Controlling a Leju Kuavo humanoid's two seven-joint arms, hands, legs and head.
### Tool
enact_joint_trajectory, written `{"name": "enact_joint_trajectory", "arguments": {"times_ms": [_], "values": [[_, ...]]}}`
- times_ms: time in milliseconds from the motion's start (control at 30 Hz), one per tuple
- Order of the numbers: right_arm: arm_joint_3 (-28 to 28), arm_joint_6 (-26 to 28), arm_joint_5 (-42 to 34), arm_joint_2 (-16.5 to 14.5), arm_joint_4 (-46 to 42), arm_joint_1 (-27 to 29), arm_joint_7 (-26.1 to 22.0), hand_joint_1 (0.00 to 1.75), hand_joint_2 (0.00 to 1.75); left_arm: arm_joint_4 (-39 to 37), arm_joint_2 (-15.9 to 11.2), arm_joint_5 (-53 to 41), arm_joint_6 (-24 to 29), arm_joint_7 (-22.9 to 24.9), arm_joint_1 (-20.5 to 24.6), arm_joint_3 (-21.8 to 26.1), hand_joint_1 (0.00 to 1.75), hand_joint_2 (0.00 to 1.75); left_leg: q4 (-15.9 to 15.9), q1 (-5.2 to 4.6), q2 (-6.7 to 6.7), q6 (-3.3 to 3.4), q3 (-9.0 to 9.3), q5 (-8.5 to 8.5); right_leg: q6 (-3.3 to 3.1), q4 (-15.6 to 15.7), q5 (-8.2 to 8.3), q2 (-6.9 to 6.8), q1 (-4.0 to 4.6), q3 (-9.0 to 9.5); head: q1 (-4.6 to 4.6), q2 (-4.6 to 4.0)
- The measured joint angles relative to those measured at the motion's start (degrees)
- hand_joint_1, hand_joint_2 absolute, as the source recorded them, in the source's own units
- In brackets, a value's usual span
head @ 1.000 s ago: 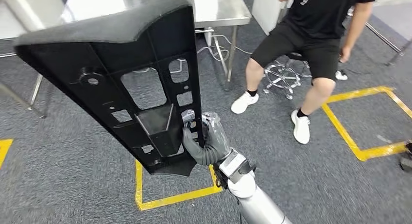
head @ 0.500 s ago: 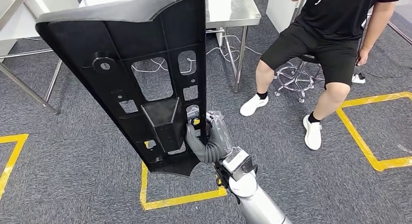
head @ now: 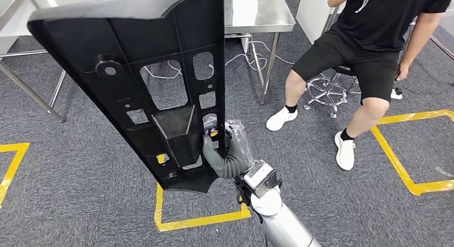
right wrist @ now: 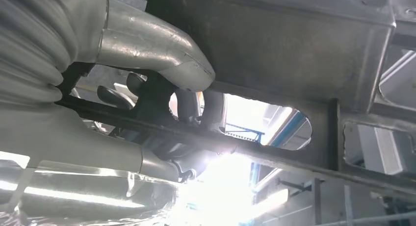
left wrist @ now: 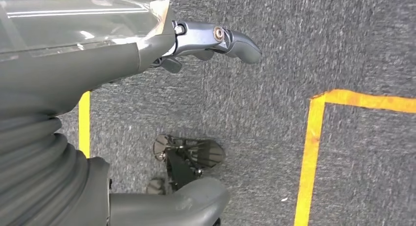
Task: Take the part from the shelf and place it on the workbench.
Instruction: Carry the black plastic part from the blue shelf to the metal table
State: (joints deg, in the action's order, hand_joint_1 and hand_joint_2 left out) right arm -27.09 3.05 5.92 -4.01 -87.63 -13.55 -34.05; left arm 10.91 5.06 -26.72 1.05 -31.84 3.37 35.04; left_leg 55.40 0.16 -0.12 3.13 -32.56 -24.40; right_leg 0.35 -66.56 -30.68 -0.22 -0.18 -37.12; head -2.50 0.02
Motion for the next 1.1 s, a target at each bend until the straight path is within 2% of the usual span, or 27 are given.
{"name": "enact_joint_trajectory", "arguments": {"times_ms": [33,67,100,133,167,200,233,267,367,433,467,533,567,600,633,700,733,767,800,833,900,933,967,1067,1100], "values": [[0.0,0.0,0.0,0.1,0.0,0.1,0.0,1.73,1.75,0.0,0.0,-0.1,0.0,0.0,0.0,0.0,0.0,1.75,0.0,-0.01,-0.12,0.06,0.01,-0.09,0.07,-4.0,-1.28,0.03,-0.1,-2.24,-0.03,0.0],[0.0,0.0,0.0,0.2,0.1,0.2,0.1,1.73,1.75,0.0,0.0,-0.1,0.0,0.0,0.0,0.0,0.0,1.75,0.0,-0.01,-0.27,0.04,0.07,-0.23,0.35,-6.6,-1.85,0.04,-0.21,-3.9,-0.03,0.0],[0.0,0.1,0.1,0.3,0.2,0.2,0.1,1.73,1.75,0.0,0.0,-0.2,0.0,0.0,-0.1,0.0,0.0,1.75,0.1,0.0,-0.43,-0.05,0.19,-0.4,0.84,-7.2,-1.51,0.04,-0.36,-4.54,-0.03,0.0],[0.0,0.1,0.1,0.4,0.2,0.3,0.1,1.73,1.75,0.0,0.1,-0.2,0.0,0.0,-0.1,0.0,0.0,1.75,0.2,0.04,-0.61,-0.22,0.39,-0.64,1.47,-5.2,-0.16,0.03,-0.54,-3.78,-0.04,0.0],[0.0,0.1,0.1,0.4,0.2,0.3,0.1,1.73,1.75,0.0,0.1,-0.2,0.0,0.0,-0.1,0.0,0.0,1.75,0.4,0.09,-0.79,-0.48,0.65,-1.0,2.11,-1.0,1.84,0.03,-0.76,-1.85,-0.04,0.0],[0.0,0.1,0.1,0.4,0.2,0.3,0.1,1.73,1.75,0.0,0.1,-0.2,0.0,0.0,-0.1,0.0,0.0,1.75,0.7,0.07,-0.94,-0.82,0.87,-1.44,2.41,3.1,3.52,0.05,-0.95,0.09,-0.03,0.0],[0.0,0.1,0.1,0.4,0.2,0.3,0.1,1.73,1.75,0.0,0.1,-0.2,0.1,0.1,-0.1,0.0,0.0,1.75,1.1,0.02,-1.05,-1.22,0.98,-1.9,2.38,6.5,4.72,0.07,-1.06,1.77,-0.04,0.0],[0.0,0.1,0.1,0.5,0.2,0.3,0.1,1.73,1.75,0.0,0.1,-0.2,0.1,0.1,-0.1,0.0,0.0,1.75,1.3,-0.04,-1.11,-1.6,1.01,-2.26,2.04,8.4,5.26,0.1,-1.05,2.75,-0.04,0.0],[0.0,0.1,0.1,0.5,0.3,0.3,0.2,1.73,1.75,0.0,0.0,-0.2,0.2,0.1,-0.2,0.0,0.0,1.75,1.5,0.14,-1.06,-2.52,1.16,-2.85,0.55,8.7,5.02,0.17,-0.92,3.28,-0.01,0.0],[0.0,0.2,0.1,0.4,0.3,0.2,0.2,1.73,1.75,0.0,0.0,-0.3,0.2,0.1,-0.1,0.0,0.0,1.75,3.6,0.4,-0.75,-3.19,0.55,-4.12,-0.33,8.9,4.66,0.17,-1.2,3.97,0.13,0.0],[0.0,0.2,0.1,0.3,0.2,0.2,0.2,1.73,1.75,0.1,0.0,-0.3,0.2,0.1,-0.1,0.0,0.0,1.75,6.2,0.53,-0.52,-3.54,-0.72,-5.39,-0.72,9.0,4.44,0.14,-1.29,4.36,0.22,0.0],[0.0,0.2,0.1,0.3,0.3,0.2,0.2,1.73,1.75,0.1,0.1,-0.3,0.2,0.1,-0.1,0.0,0.0,1.75,13.9,0.69,-0.15,-4.05,-5.24,-8.31,-1.29,9.0,3.95,0.1,-1.1,4.81,0.31,0.0],[0.0,0.2,0.1,0.3,0.3,0.3,0.2,1.73,1.75,0.1,0.1,-0.3,0.2,0.1,-0.2,0.0,0.0,1.75,16.9,0.74,-0.09,-4.16,-7.4,-8.91,-1.4,9.0,3.72,0.11,-0.98,5.0,0.32,0.0],[0.0,0.2,0.1,0.3,0.3,0.3,0.2,1.73,1.75,0.1,0.1,-0.3,0.2,0.1,-0.3,0.0,0.0,1.75,18.0,0.76,-0.07,-4.12,-8.7,-8.32,-1.44,9.0,3.45,0.14,-0.88,5.26,0.31,0.0],[0.0,0.2,0.1,0.3,0.3,0.3,0.2,1.73,1.75,0.1,0.1,-0.3,0.2,0.1,-0.3,0.0,0.0,1.75,16.7,0.76,-0.07,-3.94,-8.76,-6.54,-1.39,9.0,3.15,0.18,-0.79,5.65,0.32,0.0],[0.0,0.2,0.1,0.3,0.3,0.3,0.2,1.73,1.75,0.1,0.0,-0.3,0.2,0.1,-0.3,0.0,0.0,1.75,9.3,0.61,-0.01,-3.11,-5.86,-1.64,-1.23,9.1,2.47,0.22,-0.67,6.57,0.3,0.0],[0.0,0.2,0.1,0.2,0.3,0.2,0.2,1.73,1.75,0.1,0.0,-0.3,0.2,0.1,-0.3,0.0,0.0,1.75,5.8,0.4,0.11,-2.58,-4.23,-0.24,-1.04,9.2,2.13,0.22,-0.52,6.99,0.27,0.0],[0.0,0.2,0.1,0.2,0.3,0.2,0.2,1.73,1.75,0.1,-0.1,-0.3,0.2,0.1,-0.2,0.0,0.0,1.75,3.5,0.13,0.18,-2.05,-3.1,0.33,-0.79,9.4,1.88,0.2,-0.5,7.25,0.27,0.0],[0.0,0.2,0.1,0.1,0.3,0.1,0.2,1.73,1.75,0.0,-0.1,-0.3,0.2,0.1,-0.2,0.0,0.0,1.75,2.4,-0.14,0.23,-1.55,-2.57,0.14,-0.44,9.5,1.87,0.18,-0.5,7.52,0.28,0.0],[0.0,0.2,0.1,0.1,0.3,0.1,0.2,1.73,1.75,0.0,-0.1,-0.3,0.2,0.1,-0.2,0.0,0.0,1.75,1.9,-0.37,0.23,-1.11,-2.38,-0.2,0.14,9.4,2.07,0.17,-0.37,7.82,0.29,0.0],[0.0,0.2,0.1,0.0,0.3,0.1,0.2,1.73,1.75,0.0,-0.1,-0.3,0.2,0.1,-0.3,0.0,0.0,1.75,0.7,-0.36,0.01,-0.27,-1.23,-0.1,0.91,8.9,2.1,0.15,-0.32,8.06,0.28,0.0],[0.0,0.2,0.1,0.1,0.3,0.0,0.2,1.73,1.75,0.0,-0.1,-0.3,0.2,0.1,-0.3,0.0,0.0,1.75,0.3,-0.26,-0.07,0.08,-0.46,-0.08,1.11,7.7,1.66,0.16,-0.29,7.55,0.25,0.0],[0.1,0.2,0.1,0.1,0.3,-0.1,0.2,1.73,1.75,0.0,-0.1,-0.4,0.3,0.1,-0.2,0.0,0.0,1.75,0.0,-0.14,-0.16,0.35,0.22,-0.07,1.05,5.4,0.79,0.18,-0.34,6.33,0.21,0.0],[0.1,0.2,0.1,0.3,0.3,-0.1,0.2,1.73,1.75,0.0,0.0,-0.5,0.6,0.1,-0.2,0.0,0.0,1.75,-0.1,-0.14,-0.31,0.62,1.07,-0.84,1.22,-4.9,-2.54,0.23,-0.53,-0.5,0.11,0.0],[0.1,0.3,0.1,0.4,0.3,0.1,0.2,1.73,1.75,0.0,0.0,-0.6,0.7,0.1,-0.2,0.0,0.0,1.75,-0.1,-0.14,-0.4,0.51,1.43,-1.22,1.58,-6.4,-2.76,0.23,-0.6,-2.11,0.1,0.0]]}}
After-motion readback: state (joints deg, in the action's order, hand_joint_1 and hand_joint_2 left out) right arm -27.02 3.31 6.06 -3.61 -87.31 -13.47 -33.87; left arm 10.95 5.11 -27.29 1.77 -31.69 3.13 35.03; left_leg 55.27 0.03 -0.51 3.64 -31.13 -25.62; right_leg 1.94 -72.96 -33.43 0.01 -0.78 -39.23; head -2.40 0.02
